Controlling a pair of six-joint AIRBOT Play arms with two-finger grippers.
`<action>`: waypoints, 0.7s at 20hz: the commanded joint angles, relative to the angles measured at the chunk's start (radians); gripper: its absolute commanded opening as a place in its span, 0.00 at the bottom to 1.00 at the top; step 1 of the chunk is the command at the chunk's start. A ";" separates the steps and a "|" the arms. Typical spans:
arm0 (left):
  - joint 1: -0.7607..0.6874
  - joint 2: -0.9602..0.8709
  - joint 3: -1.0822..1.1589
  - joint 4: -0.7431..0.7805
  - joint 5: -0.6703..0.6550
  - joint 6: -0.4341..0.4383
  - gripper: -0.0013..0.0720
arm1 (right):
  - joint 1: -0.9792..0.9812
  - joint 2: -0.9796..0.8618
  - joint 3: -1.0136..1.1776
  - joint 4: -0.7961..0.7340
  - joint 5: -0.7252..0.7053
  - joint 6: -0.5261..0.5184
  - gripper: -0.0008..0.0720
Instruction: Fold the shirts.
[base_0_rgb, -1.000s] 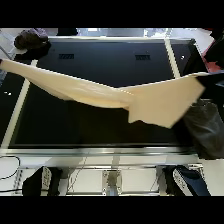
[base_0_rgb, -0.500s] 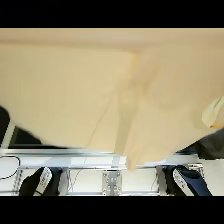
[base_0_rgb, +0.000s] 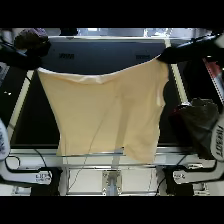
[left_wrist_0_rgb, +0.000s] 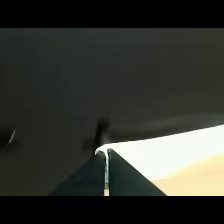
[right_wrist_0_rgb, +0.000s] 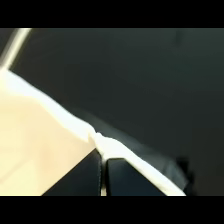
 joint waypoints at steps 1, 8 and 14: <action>-0.052 -0.233 0.003 0.231 0.075 -0.123 0.03 | 0.057 -0.271 -0.001 -0.090 -0.105 0.034 0.03; -0.026 -0.254 0.005 0.258 0.300 -0.193 0.03 | -0.009 -0.362 0.051 -0.102 -0.350 0.132 0.03; -0.117 -0.116 0.000 0.241 0.330 -0.128 0.03 | -0.029 -0.304 0.162 -0.301 -0.106 0.126 0.03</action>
